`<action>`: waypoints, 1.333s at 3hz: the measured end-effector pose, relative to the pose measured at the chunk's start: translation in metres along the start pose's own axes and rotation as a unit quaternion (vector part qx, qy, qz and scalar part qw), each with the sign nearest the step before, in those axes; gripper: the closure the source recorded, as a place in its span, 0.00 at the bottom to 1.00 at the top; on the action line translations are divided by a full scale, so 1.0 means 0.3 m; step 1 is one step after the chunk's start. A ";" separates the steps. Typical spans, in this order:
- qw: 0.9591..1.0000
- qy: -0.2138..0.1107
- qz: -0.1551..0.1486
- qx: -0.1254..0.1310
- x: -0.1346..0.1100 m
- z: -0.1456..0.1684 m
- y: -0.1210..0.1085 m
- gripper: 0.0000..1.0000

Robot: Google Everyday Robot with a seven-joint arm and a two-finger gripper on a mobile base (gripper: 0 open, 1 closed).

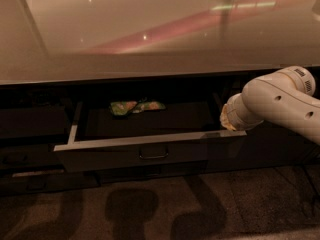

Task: Open top drawer

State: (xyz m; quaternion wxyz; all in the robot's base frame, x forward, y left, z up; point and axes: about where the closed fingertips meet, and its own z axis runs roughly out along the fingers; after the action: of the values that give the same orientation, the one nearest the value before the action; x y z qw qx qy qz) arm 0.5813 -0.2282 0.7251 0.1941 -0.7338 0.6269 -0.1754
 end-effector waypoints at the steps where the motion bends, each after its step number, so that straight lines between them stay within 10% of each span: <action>1: 1.000 0.000 0.000 0.000 0.000 0.000 0.000 1.00; 4: 0.996 -0.051 -0.050 -0.051 -0.211 0.151 0.001 1.00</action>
Offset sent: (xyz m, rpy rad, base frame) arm 0.0077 0.0020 -0.0147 0.0343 0.0444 0.0020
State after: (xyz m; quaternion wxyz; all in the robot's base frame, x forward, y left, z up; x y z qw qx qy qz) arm 0.5940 -0.1629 0.6848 0.1794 -0.7810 0.5869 -0.1155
